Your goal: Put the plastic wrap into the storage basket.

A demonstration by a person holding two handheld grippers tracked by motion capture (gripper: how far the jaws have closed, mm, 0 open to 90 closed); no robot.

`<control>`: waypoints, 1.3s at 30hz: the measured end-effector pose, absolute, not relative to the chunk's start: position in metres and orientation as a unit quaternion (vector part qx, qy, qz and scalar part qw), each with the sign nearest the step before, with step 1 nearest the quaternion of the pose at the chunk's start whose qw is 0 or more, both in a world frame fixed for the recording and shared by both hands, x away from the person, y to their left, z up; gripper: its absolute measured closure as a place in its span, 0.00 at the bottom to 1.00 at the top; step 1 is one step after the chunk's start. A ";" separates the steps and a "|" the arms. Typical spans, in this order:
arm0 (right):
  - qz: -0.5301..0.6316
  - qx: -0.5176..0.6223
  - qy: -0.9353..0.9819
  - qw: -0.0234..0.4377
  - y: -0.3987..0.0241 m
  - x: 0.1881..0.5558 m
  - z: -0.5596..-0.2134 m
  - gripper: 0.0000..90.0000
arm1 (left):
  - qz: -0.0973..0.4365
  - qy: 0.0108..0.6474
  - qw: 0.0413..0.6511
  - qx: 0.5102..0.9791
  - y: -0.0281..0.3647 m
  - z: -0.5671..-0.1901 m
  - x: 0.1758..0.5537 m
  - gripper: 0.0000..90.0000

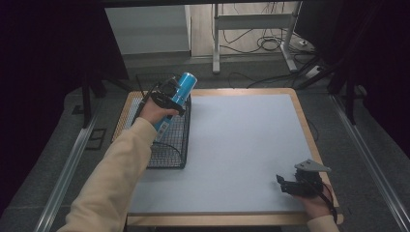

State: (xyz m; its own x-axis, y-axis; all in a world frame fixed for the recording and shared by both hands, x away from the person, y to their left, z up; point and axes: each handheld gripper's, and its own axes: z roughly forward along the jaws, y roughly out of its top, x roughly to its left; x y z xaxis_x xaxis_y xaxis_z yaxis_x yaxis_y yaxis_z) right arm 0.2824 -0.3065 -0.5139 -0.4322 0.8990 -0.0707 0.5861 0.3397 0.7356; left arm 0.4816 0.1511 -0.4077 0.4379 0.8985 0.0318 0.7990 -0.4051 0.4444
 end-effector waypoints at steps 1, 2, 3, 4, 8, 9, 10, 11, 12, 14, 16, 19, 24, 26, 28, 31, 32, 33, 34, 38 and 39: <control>0.324 0.475 0.782 0.242 -0.307 0.282 -0.514 0.18 | 0.135 0.515 0.195 0.824 0.152 -0.406 0.478 0.14; 0.324 0.474 0.782 0.242 -0.306 0.282 -0.514 0.18 | 0.137 0.514 0.202 0.822 0.152 -0.405 0.474 0.14; 0.324 0.474 0.782 0.242 -0.306 0.282 -0.514 0.18 | 0.138 0.513 0.207 0.821 0.152 -0.403 0.469 0.13; 0.324 0.473 0.783 0.243 -0.306 0.282 -0.514 0.18 | 0.138 0.512 0.215 0.820 0.152 -0.402 0.464 0.13; 0.325 0.470 0.784 0.244 -0.305 0.281 -0.513 0.18 | 0.143 0.495 0.244 0.821 0.150 -0.393 0.442 0.13; 0.325 0.470 0.784 0.244 -0.305 0.281 -0.513 0.18 | 0.143 0.495 0.244 0.821 0.150 -0.393 0.442 0.13; 0.325 0.470 0.784 0.244 -0.305 0.281 -0.513 0.18 | 0.147 0.488 0.253 0.823 0.149 -0.389 0.434 0.13; 0.326 0.469 0.784 0.243 -0.305 0.282 -0.513 0.18 | 0.145 0.478 0.274 0.822 0.147 -0.383 0.422 0.14; 0.326 0.468 0.785 0.242 -0.304 0.282 -0.513 0.18 | 0.144 0.475 0.280 0.822 0.146 -0.381 0.417 0.14; 0.327 0.466 0.786 0.241 -0.302 0.282 -0.513 0.18 | 0.144 0.464 0.287 0.825 0.142 -0.378 0.405 0.14; 0.326 0.463 0.788 0.242 -0.301 0.281 -0.512 0.18 | 0.139 0.452 0.293 0.831 0.138 -0.376 0.392 0.14; 0.328 0.461 0.787 0.245 -0.300 0.279 -0.510 0.18 | 0.131 0.432 0.310 0.837 0.130 -0.374 0.374 0.14; 0.329 0.459 0.787 0.248 -0.298 0.278 -0.509 0.18 | 0.114 0.400 0.330 0.848 0.115 -0.379 0.346 0.15; 0.329 0.458 0.788 0.248 -0.297 0.278 -0.509 0.18 | 0.107 0.383 0.337 0.853 0.106 -0.384 0.334 0.16; 0.329 0.457 0.789 0.248 -0.296 0.279 -0.509 0.18 | 0.101 0.370 0.342 0.858 0.099 -0.389 0.325 0.16; 0.328 0.456 0.789 0.247 -0.296 0.278 -0.509 0.18 | 0.094 0.352 0.345 0.865 0.088 -0.400 0.310 0.18; 0.329 0.456 0.789 0.247 -0.296 0.278 -0.509 0.18 | 0.090 0.348 0.347 0.866 0.085 -0.404 0.305 0.19; 0.330 0.457 0.788 0.247 -0.297 0.278 -0.508 0.18 | 0.084 0.341 0.348 0.869 0.081 -0.411 0.300 0.19; 0.330 0.457 0.788 0.248 -0.297 0.278 -0.508 0.18 | 0.083 0.337 0.347 0.872 0.079 -0.414 0.298 0.19; 0.330 0.457 0.788 0.249 -0.298 0.278 -0.508 0.18 | 0.080 0.332 0.342 0.876 0.070 -0.434 0.285 0.19; 0.330 0.457 0.788 0.249 -0.297 0.278 -0.508 0.18 | 0.077 0.330 0.340 0.877 0.070 -0.438 0.282 0.19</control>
